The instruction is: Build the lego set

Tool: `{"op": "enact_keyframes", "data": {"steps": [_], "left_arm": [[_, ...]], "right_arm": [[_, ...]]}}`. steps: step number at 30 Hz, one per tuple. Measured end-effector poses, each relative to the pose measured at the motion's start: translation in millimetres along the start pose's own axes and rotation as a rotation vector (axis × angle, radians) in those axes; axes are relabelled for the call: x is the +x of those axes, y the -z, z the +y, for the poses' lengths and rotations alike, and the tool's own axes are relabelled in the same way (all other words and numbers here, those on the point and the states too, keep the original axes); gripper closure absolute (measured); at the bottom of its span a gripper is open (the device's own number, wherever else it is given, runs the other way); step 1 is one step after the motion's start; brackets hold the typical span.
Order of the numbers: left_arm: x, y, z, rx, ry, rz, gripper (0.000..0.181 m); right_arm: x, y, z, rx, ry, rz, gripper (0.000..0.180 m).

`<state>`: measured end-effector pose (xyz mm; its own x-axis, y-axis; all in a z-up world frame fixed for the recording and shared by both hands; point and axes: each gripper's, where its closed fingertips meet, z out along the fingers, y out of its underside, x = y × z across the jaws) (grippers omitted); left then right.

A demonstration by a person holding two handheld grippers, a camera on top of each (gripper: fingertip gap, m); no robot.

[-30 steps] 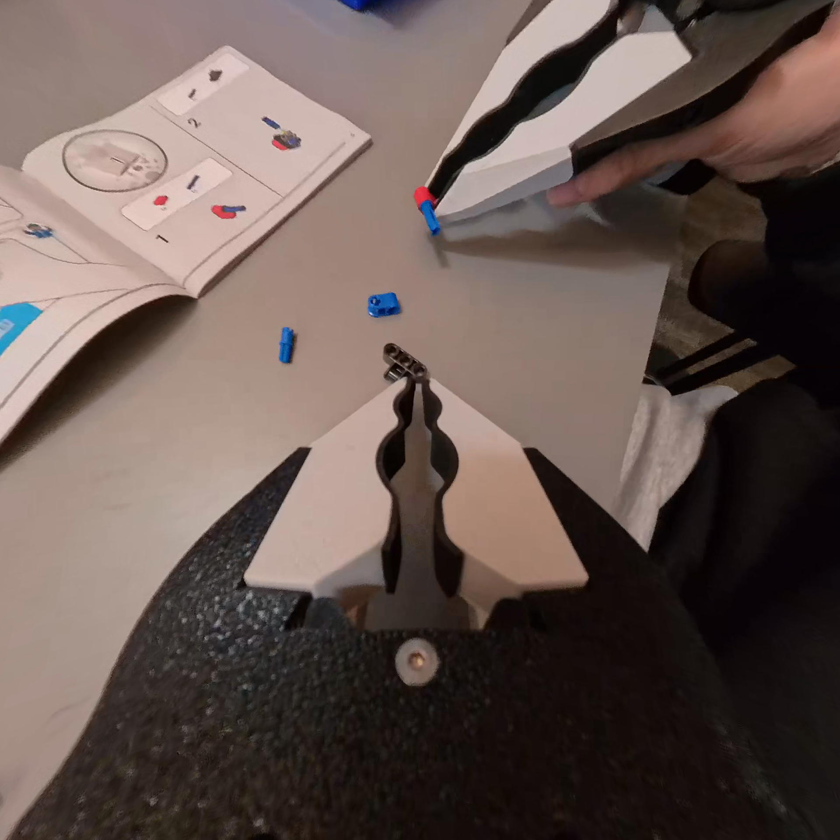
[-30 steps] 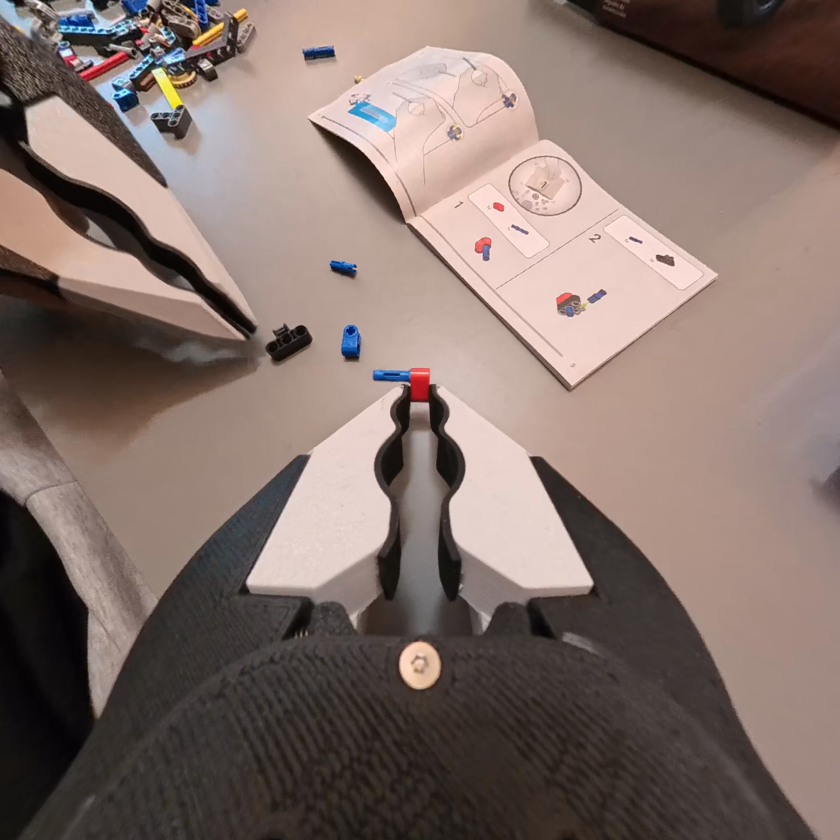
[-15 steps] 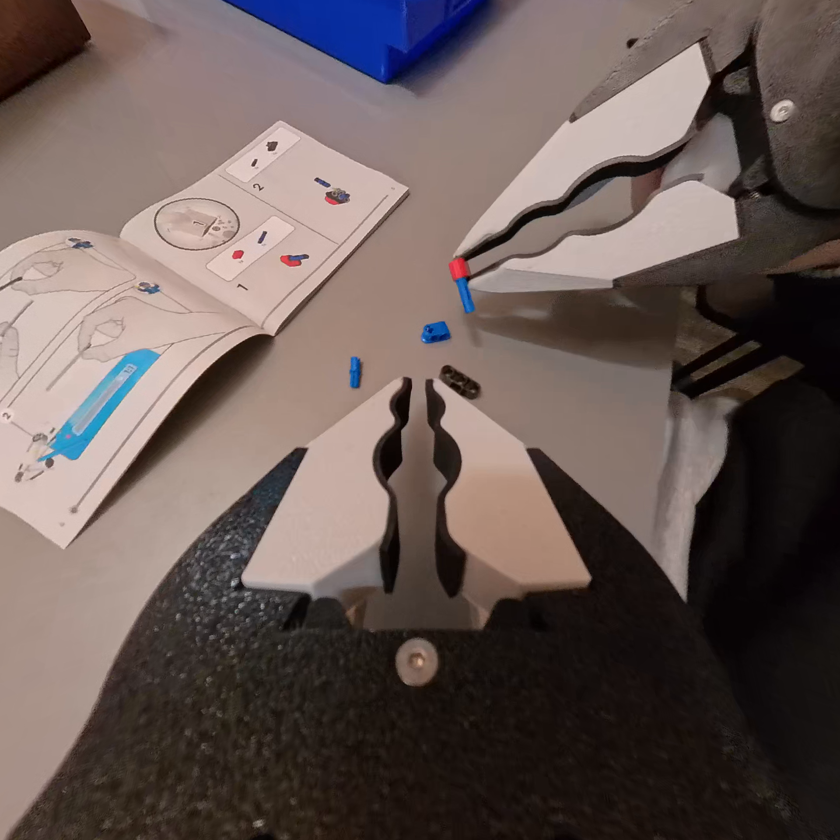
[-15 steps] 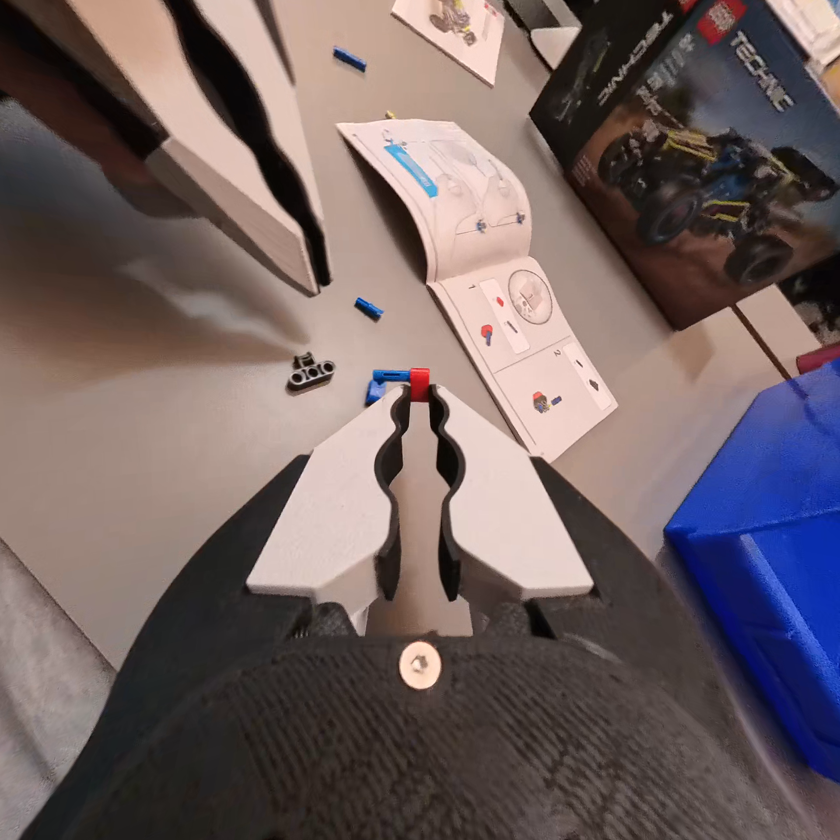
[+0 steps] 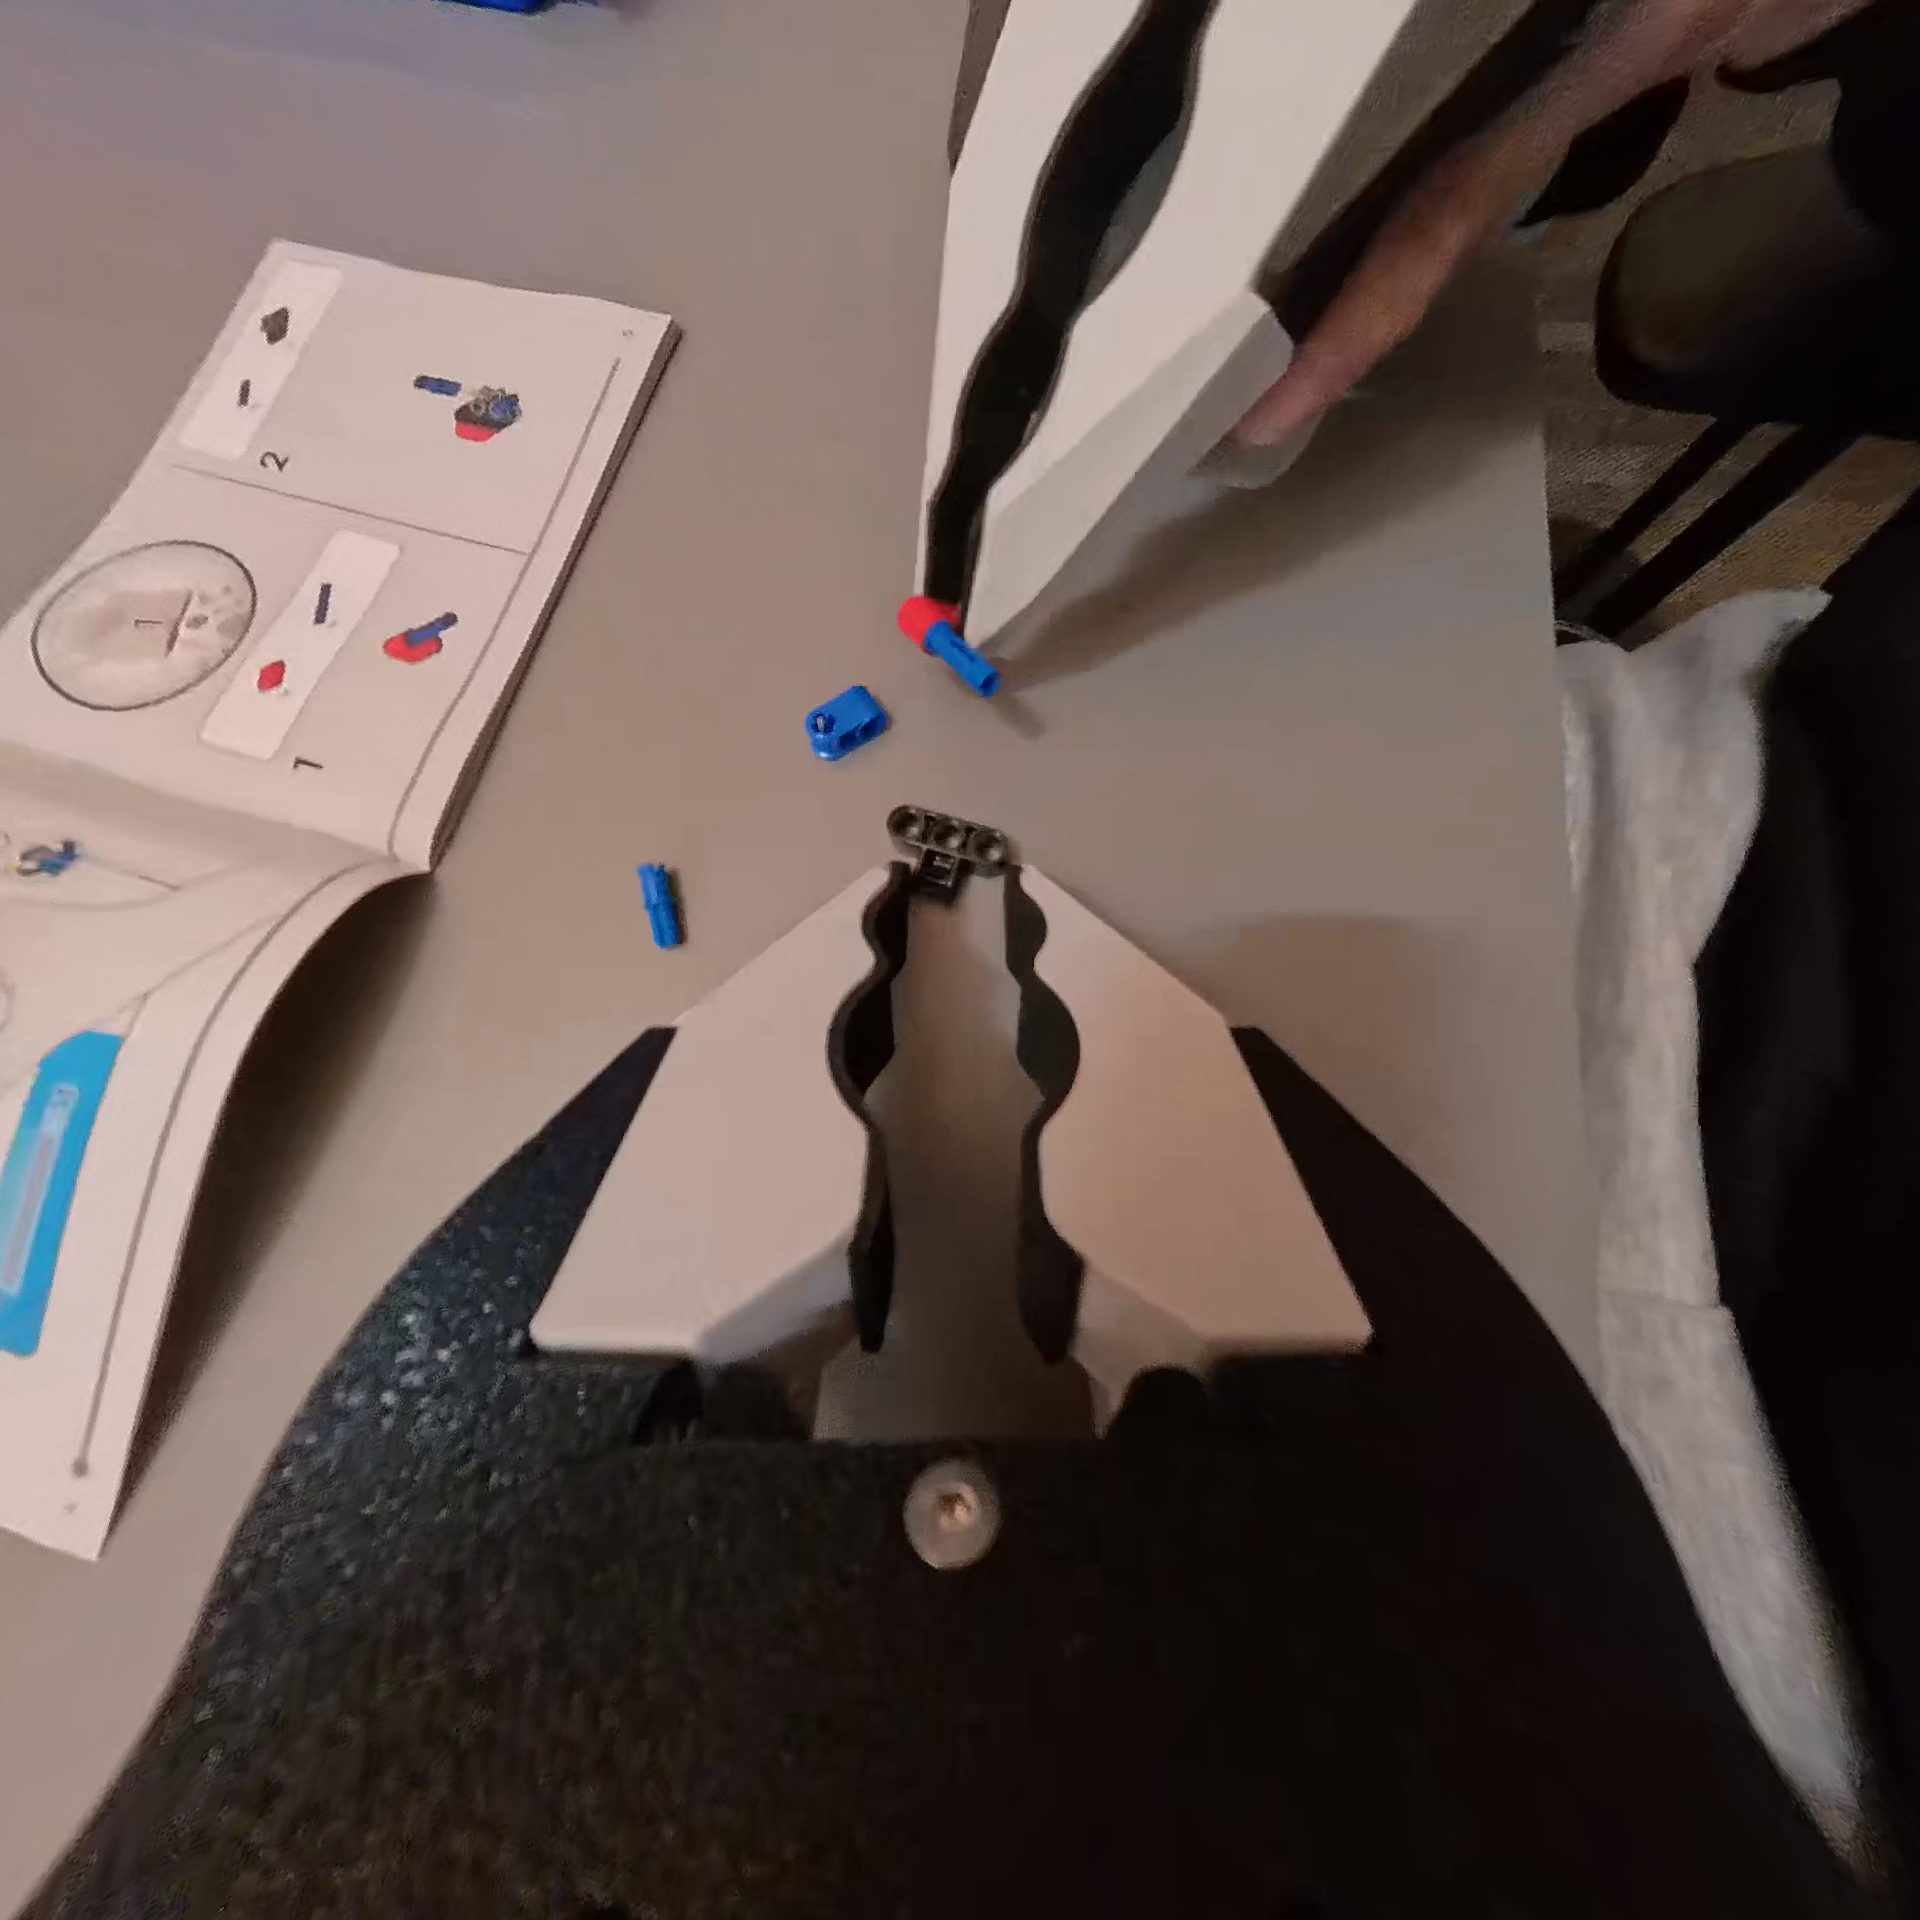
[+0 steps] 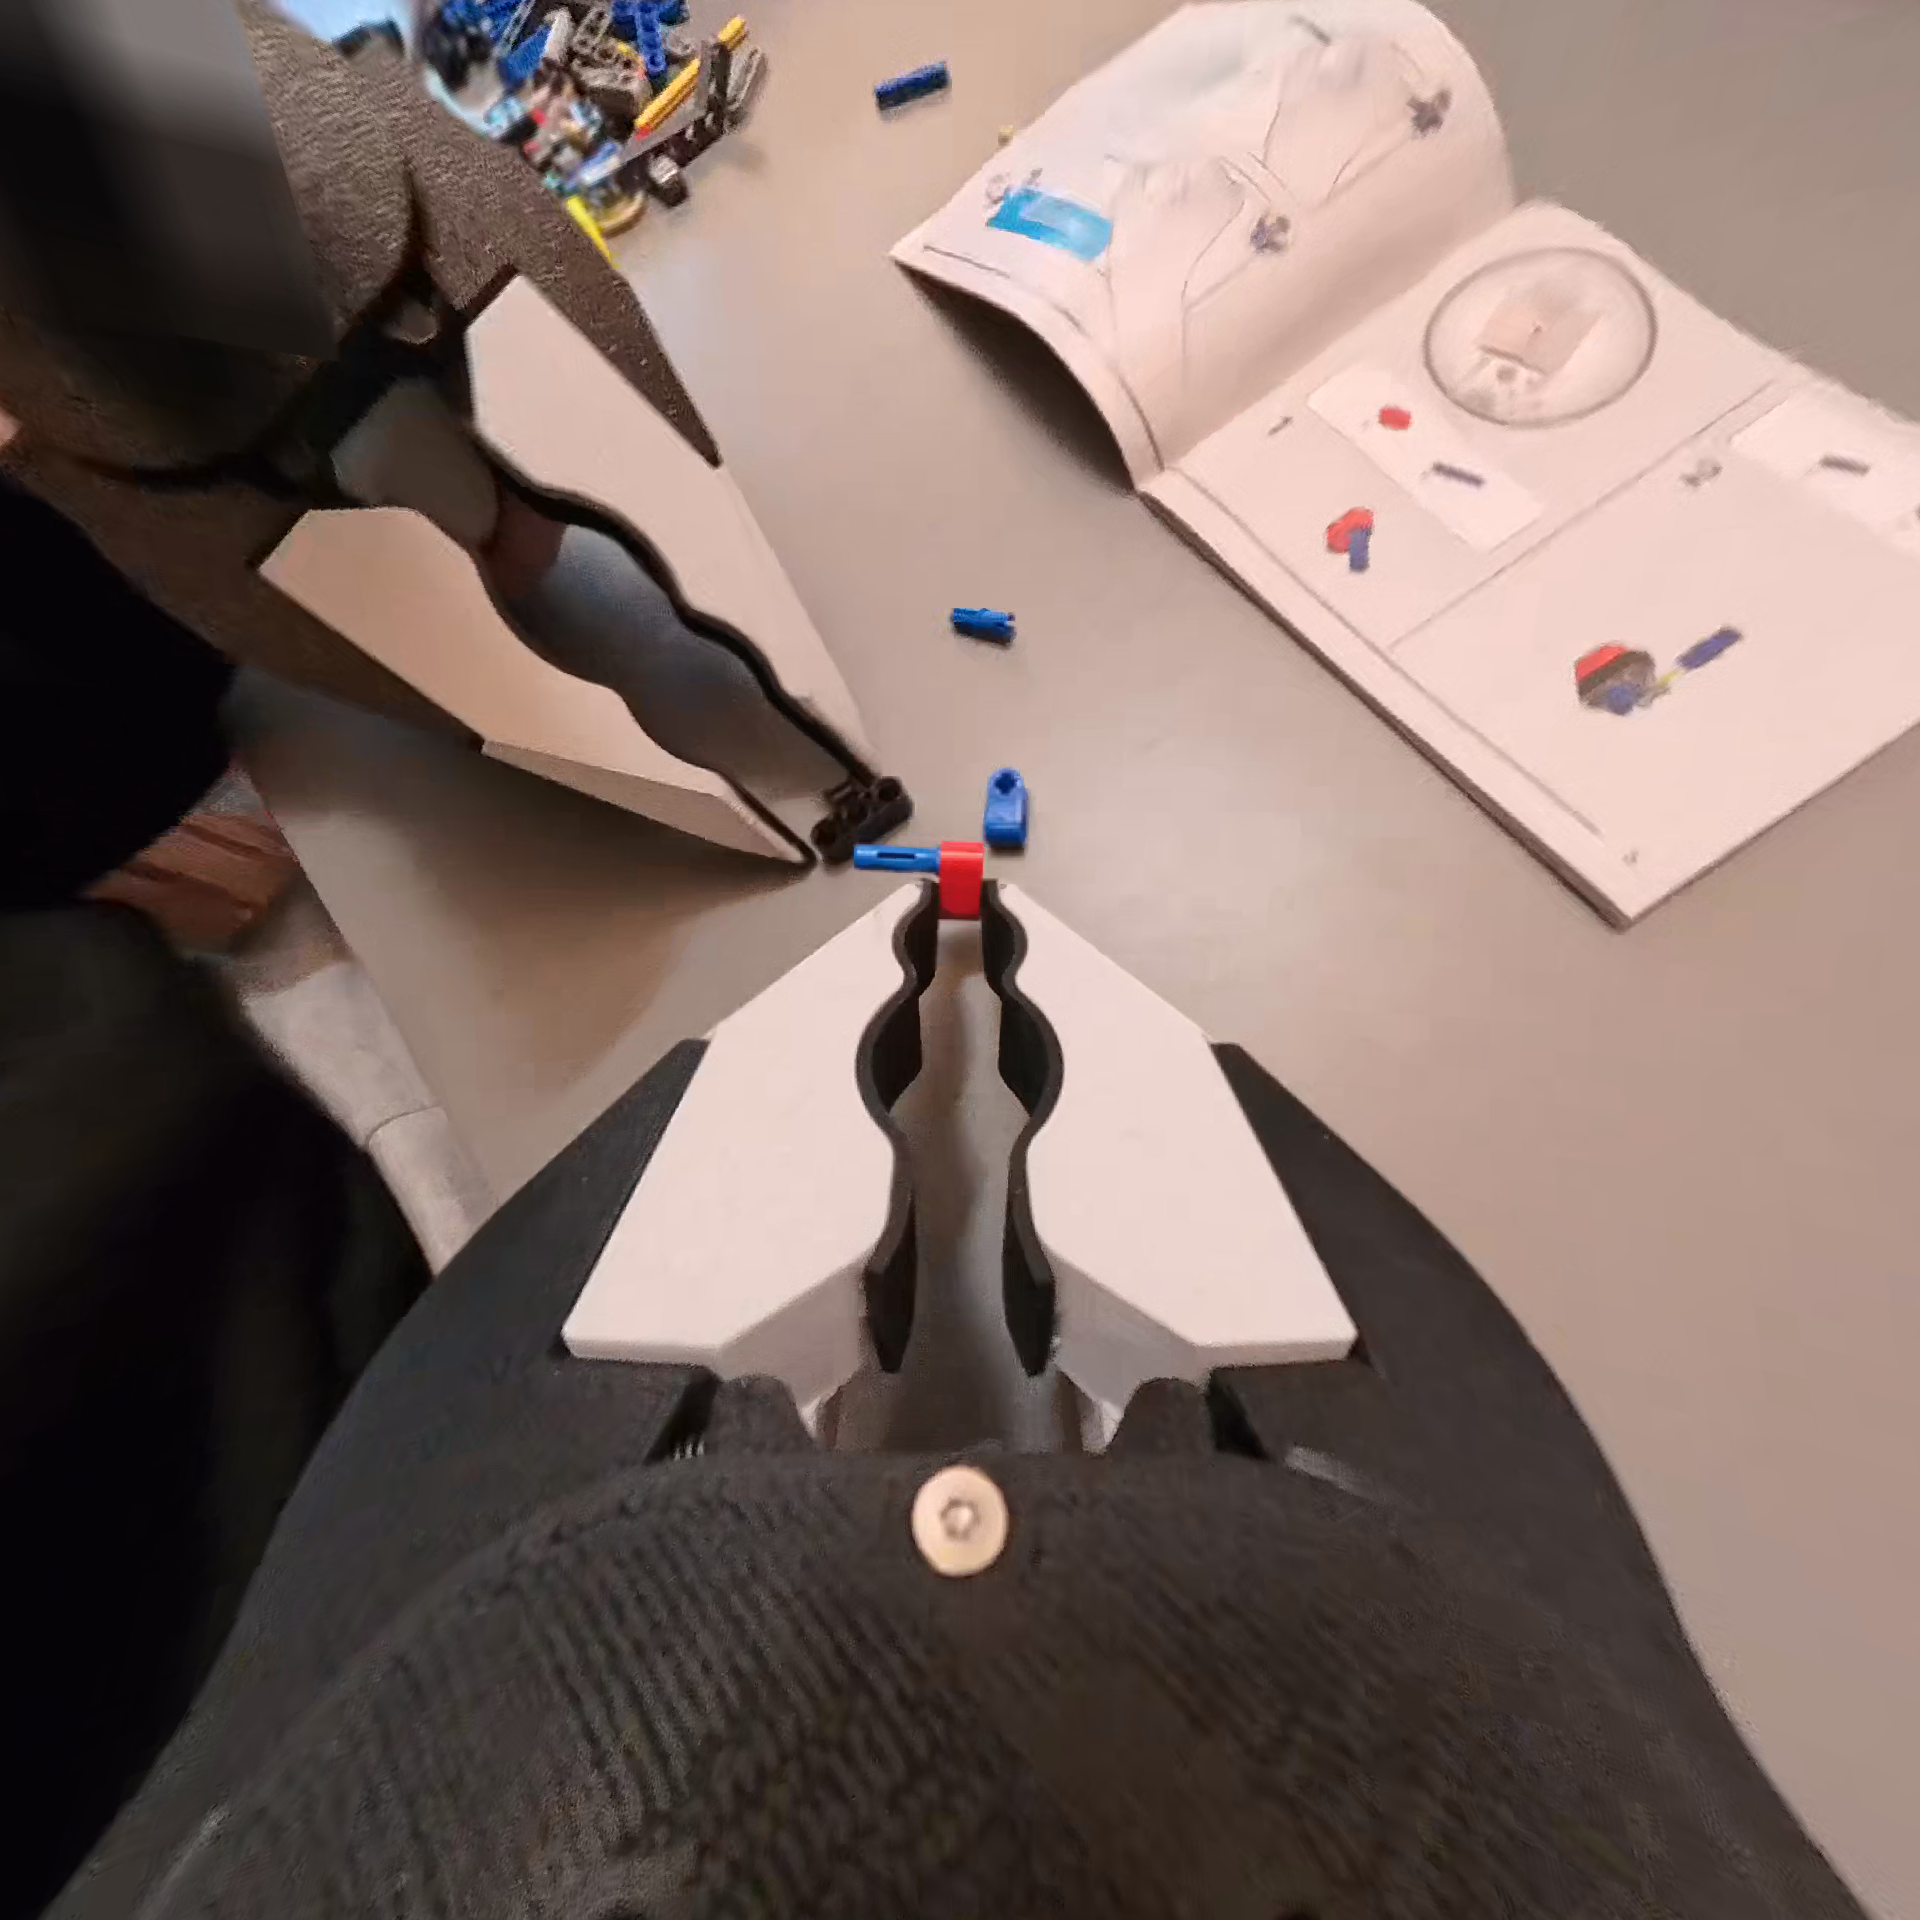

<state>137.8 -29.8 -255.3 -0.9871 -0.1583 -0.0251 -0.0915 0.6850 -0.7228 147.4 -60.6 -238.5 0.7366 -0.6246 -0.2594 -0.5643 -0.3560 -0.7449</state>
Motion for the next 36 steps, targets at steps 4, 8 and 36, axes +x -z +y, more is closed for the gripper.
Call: {"op": "enact_keyframes", "data": {"steps": [4, 8, 36], "left_arm": [[-3.3, -1.5, -1.6, -0.011, -0.059, -0.054, 0.175], [-6.8, 6.9, -1.9, -0.022, -0.079, -0.097, 0.175], [-26.8, 23.1, 8.2, -0.461, -0.537, -0.351, 0.174]], "right_arm": [[7.1, -2.0, 5.2, -0.016, -0.070, -0.030, 0.174], [14.5, -4.8, 6.3, -0.023, -0.052, 0.007, 0.173], [24.6, -3.9, 4.2, -0.005, -0.015, 0.065, 0.173]]}}
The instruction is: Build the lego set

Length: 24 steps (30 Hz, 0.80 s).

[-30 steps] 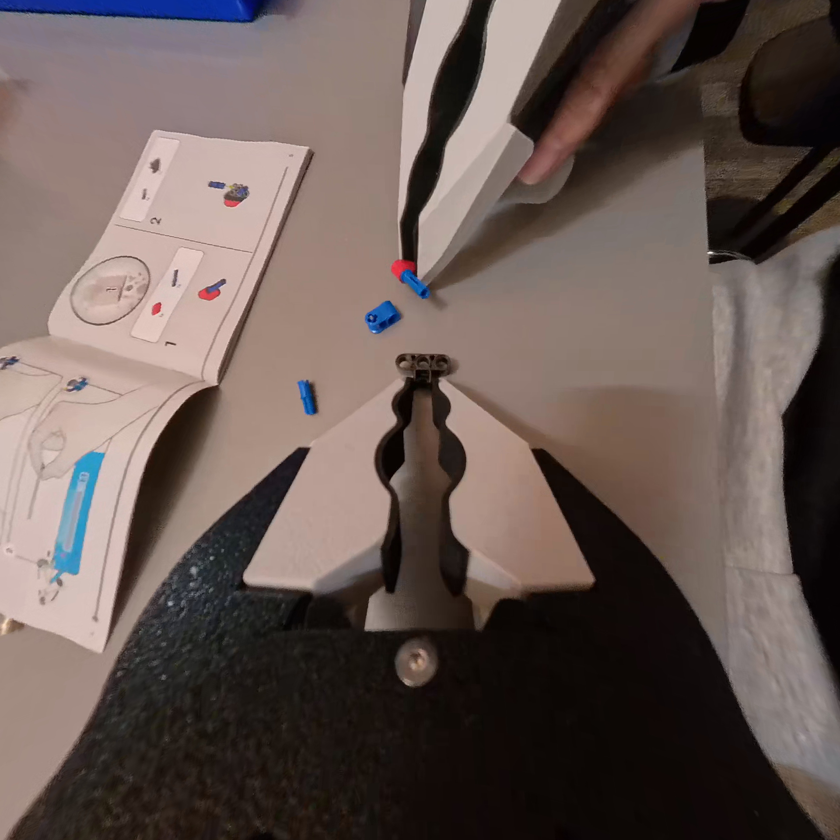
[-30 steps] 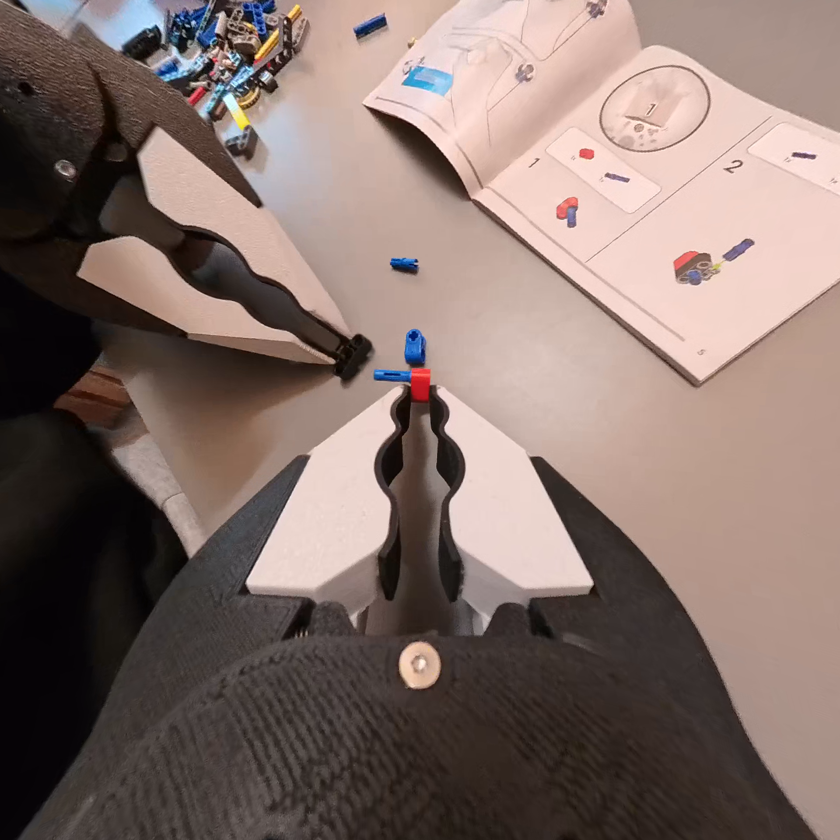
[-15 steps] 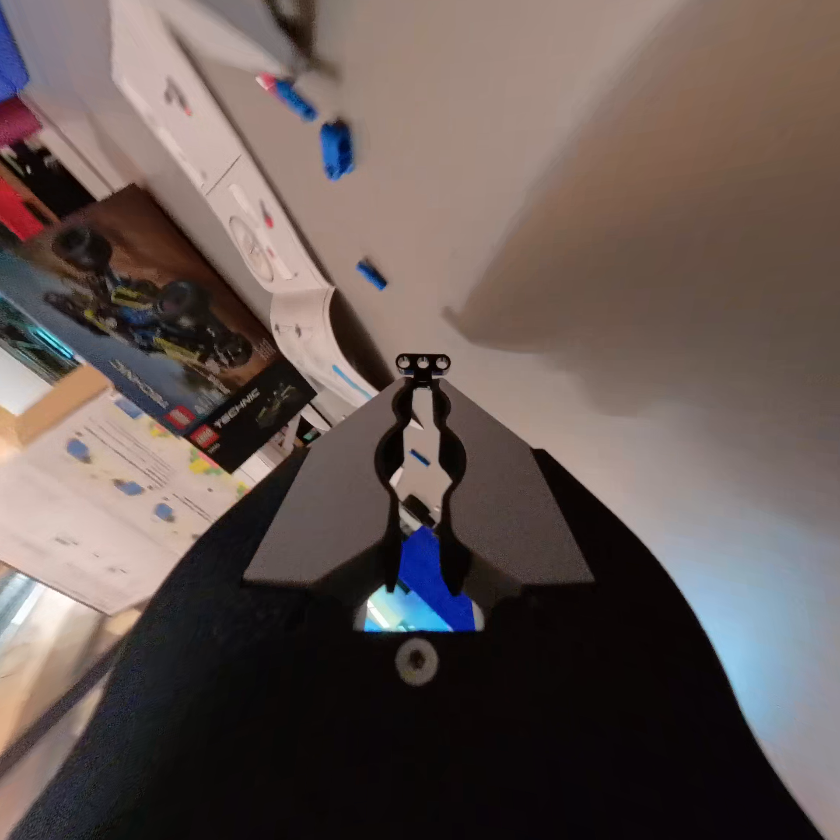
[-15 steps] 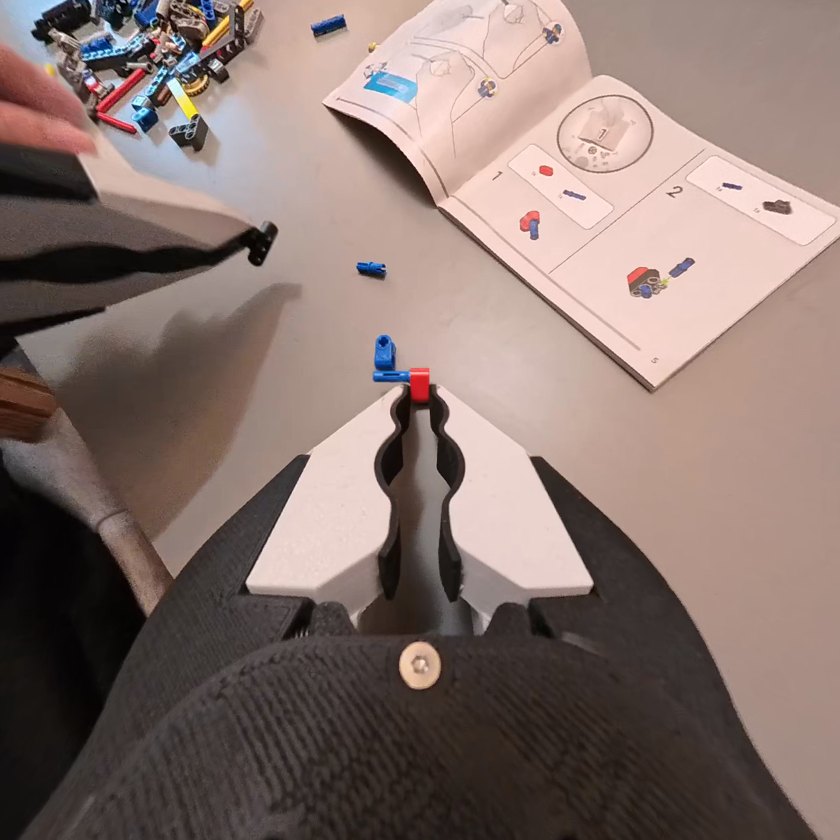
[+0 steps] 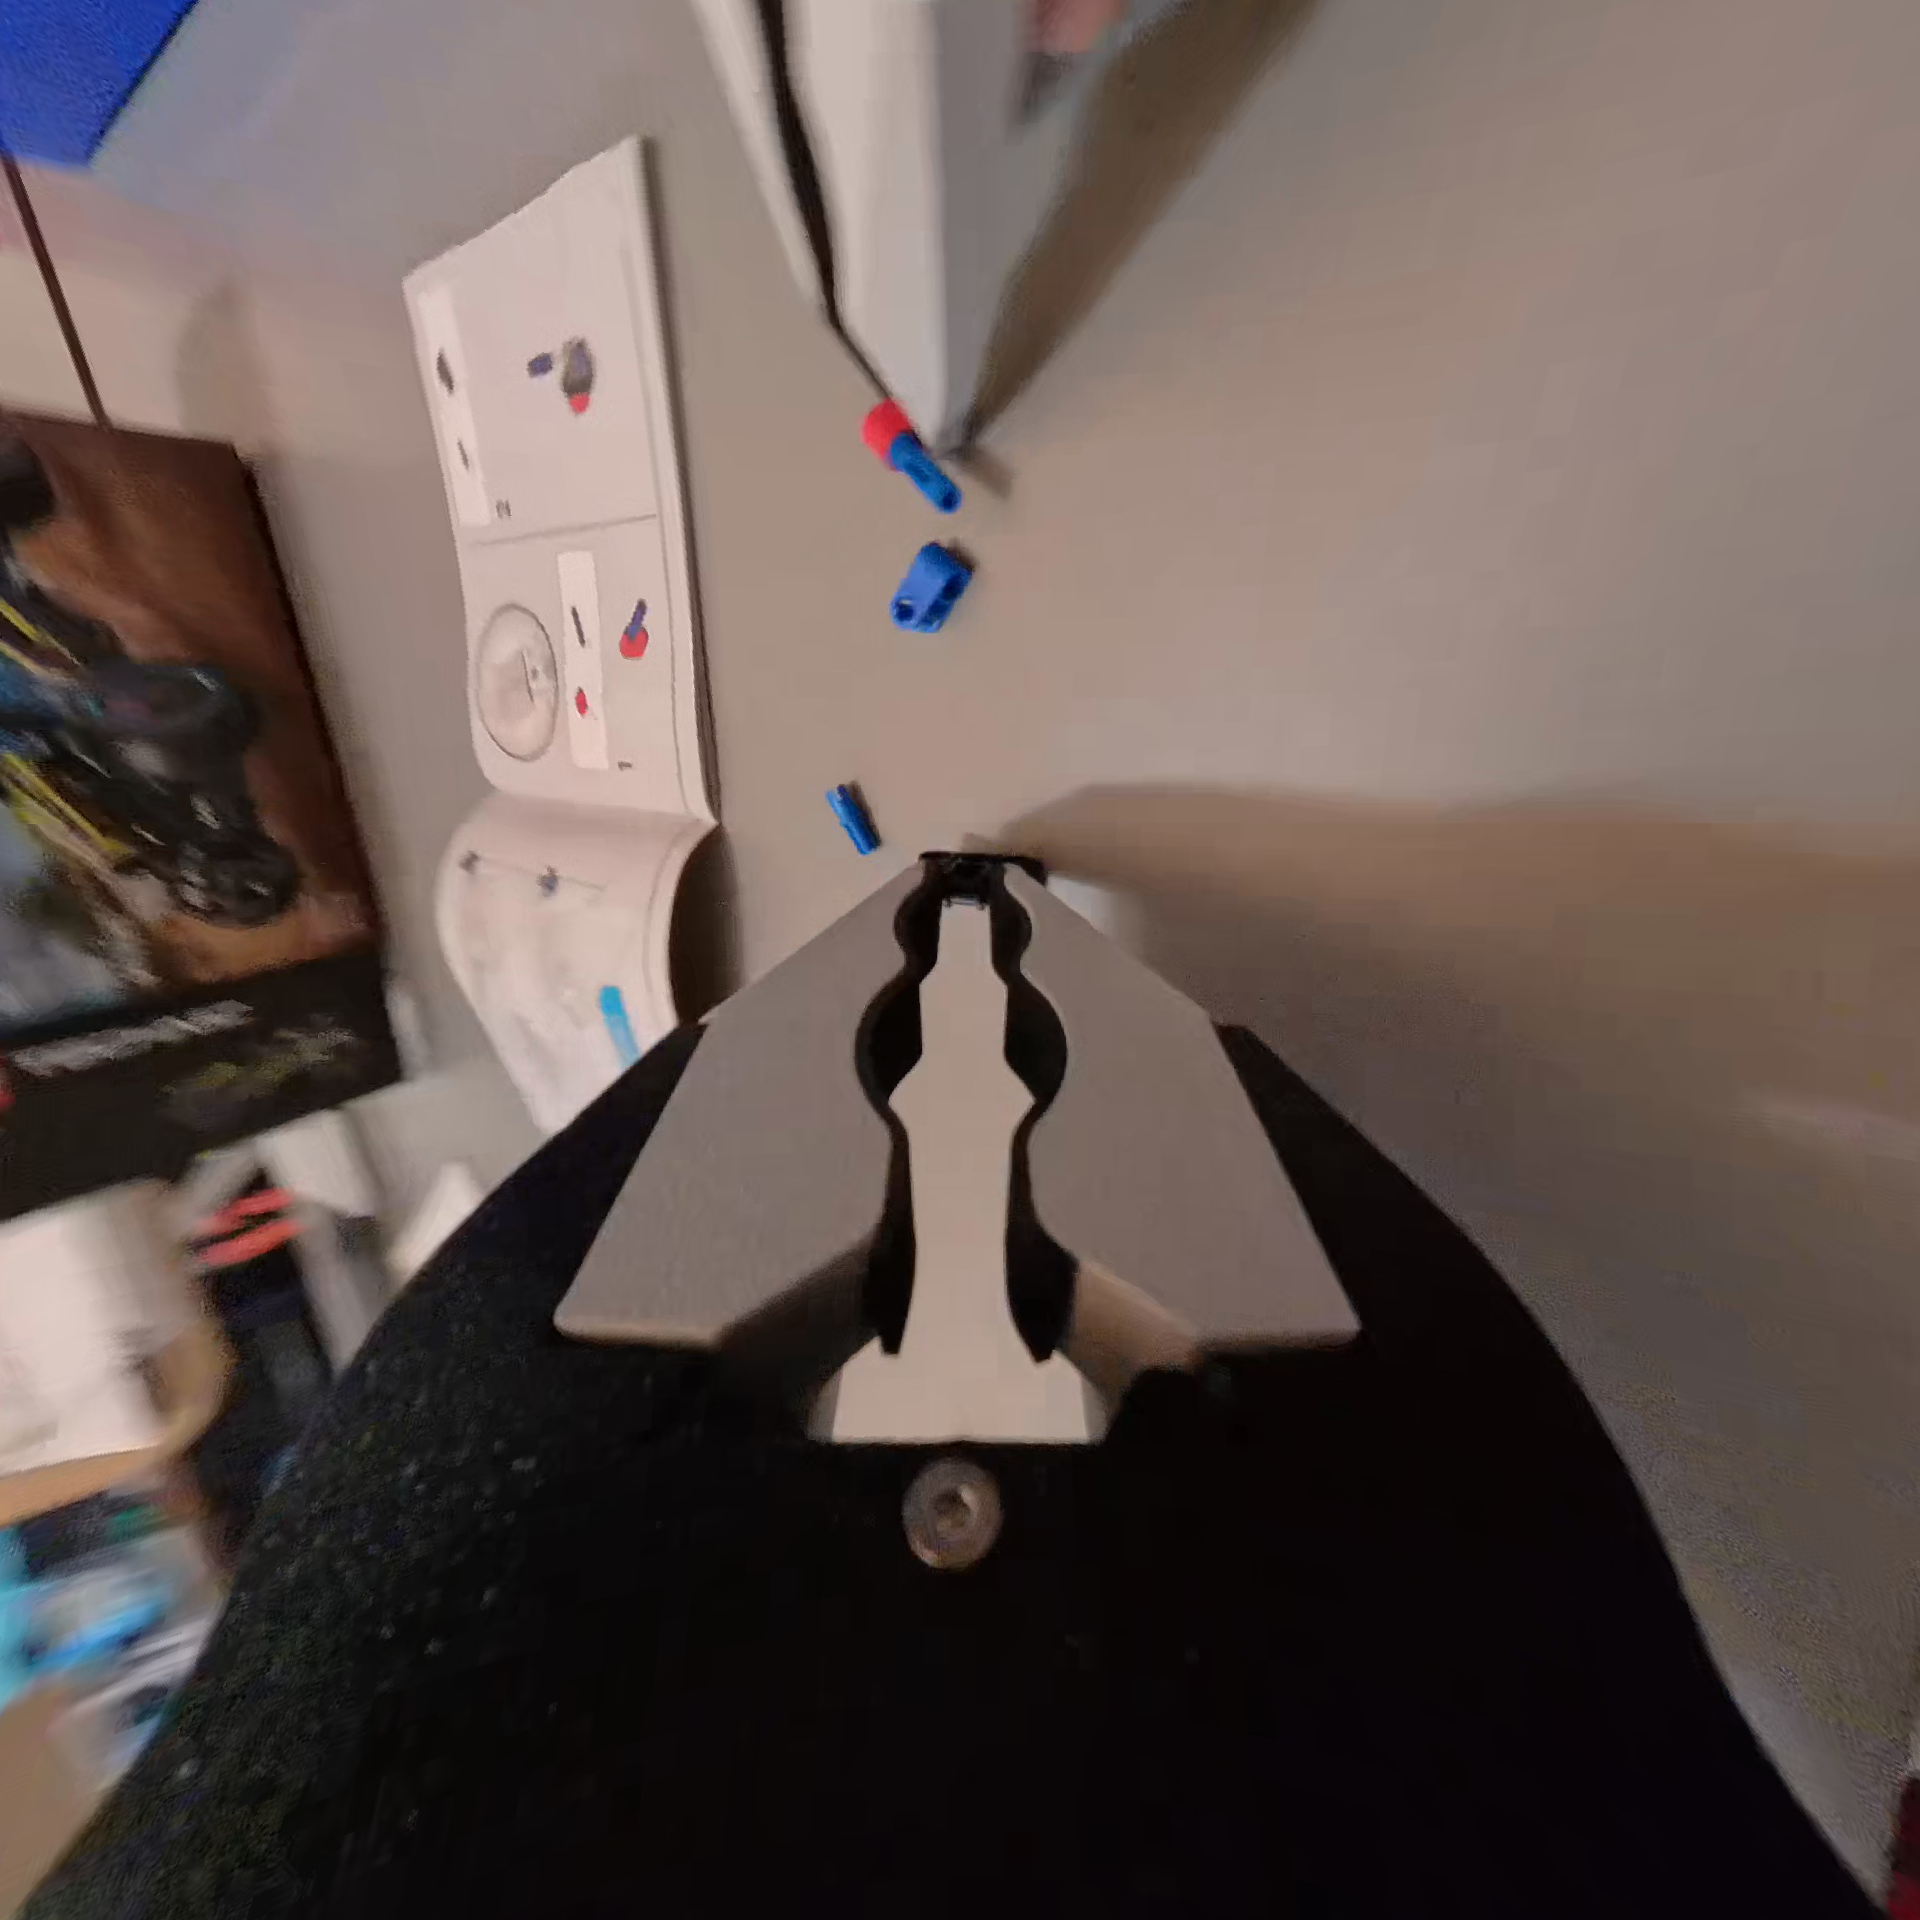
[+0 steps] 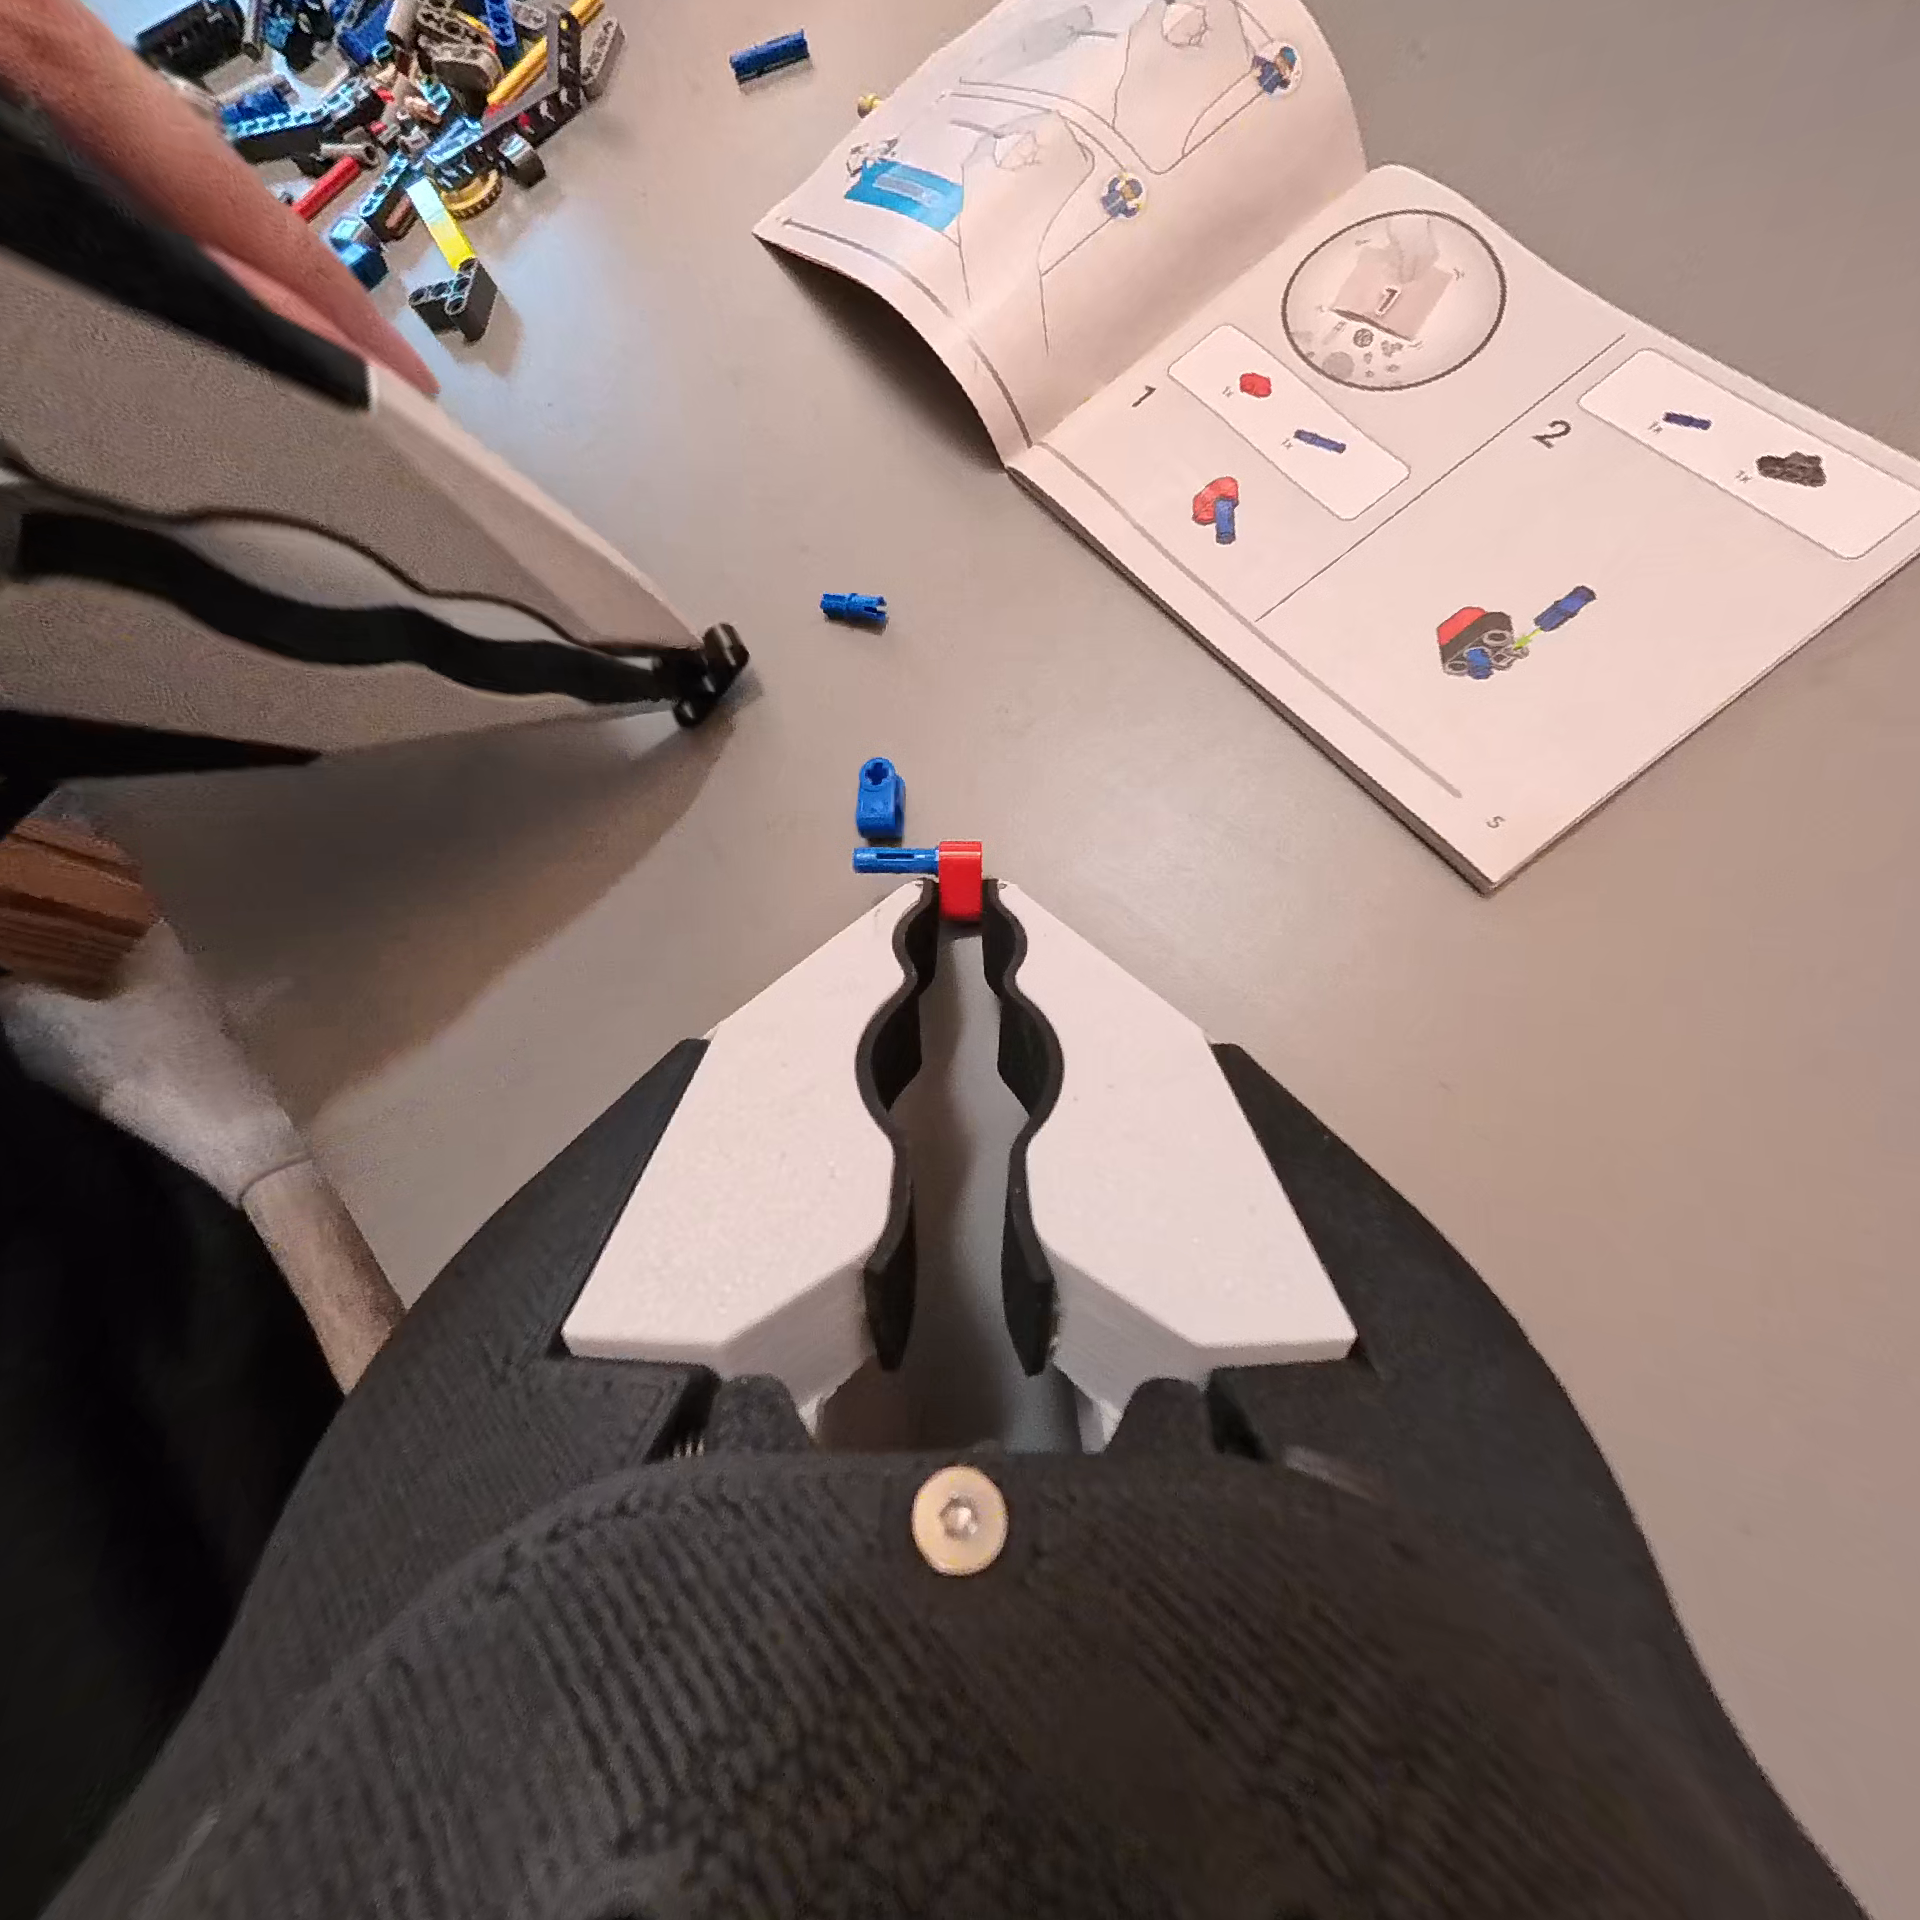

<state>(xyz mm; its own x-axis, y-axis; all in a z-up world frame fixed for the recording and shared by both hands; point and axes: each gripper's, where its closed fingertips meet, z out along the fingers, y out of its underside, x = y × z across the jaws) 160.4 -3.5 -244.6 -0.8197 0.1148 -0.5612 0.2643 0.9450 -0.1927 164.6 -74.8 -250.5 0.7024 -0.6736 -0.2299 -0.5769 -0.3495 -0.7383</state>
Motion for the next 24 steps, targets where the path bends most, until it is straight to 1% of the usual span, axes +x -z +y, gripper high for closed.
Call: {"op": "enact_keyframes", "data": {"steps": [4, 6, 8, 11, 13, 16, 19, 21, 24], "left_arm": [[7.2, 1.9, -4.5, 0.273, 0.421, 0.138, 0.174], [11.7, 4.8, -5.9, 0.391, 0.562, 0.197, 0.175], [14.6, 6.4, -2.8, 0.438, 0.639, 0.213, 0.174], [24.6, 6.1, 3.5, 0.411, 0.644, 0.232, 0.168], [27.3, 7.8, 3.7, 0.408, 0.645, 0.234, 0.165], [21.6, 11.7, 8.4, 0.397, 0.653, 0.205, 0.161], [2.8, 23.1, 5.4, 0.455, 0.712, 0.159, 0.166], [-4.6, 29.3, -0.4, 0.495, 0.734, 0.180, 0.167], [-13.1, 29.8, -3.8, 0.527, 0.709, 0.219, 0.166]], "right_arm": [[-1.6, 0.7, -0.9, 0.007, 0.015, 0.001, 0.173], [-0.1, 1.1, -1.4, 0.012, 0.010, 0.008, 0.173], [0.9, 1.0, -2.0, 0.013, 0.019, 0.025, 0.173], [-0.1, 0.3, -8.1, 0.040, 0.055, 0.071, 0.173], [-2.0, 0.6, -13.4, 0.045, 0.111, 0.134, 0.173], [-8.4, 0.5, -22.2, 0.035, 0.249, 0.257, 0.174], [-16.0, 2.7, -37.7, 0.061, 0.403, 0.405, 0.174], [-22.4, 1.9, -47.9, 0.084, 0.519, 0.506, 0.174], [-33.3, -0.5, -54.3, 0.076, 0.709, 0.636, 0.174]]}}
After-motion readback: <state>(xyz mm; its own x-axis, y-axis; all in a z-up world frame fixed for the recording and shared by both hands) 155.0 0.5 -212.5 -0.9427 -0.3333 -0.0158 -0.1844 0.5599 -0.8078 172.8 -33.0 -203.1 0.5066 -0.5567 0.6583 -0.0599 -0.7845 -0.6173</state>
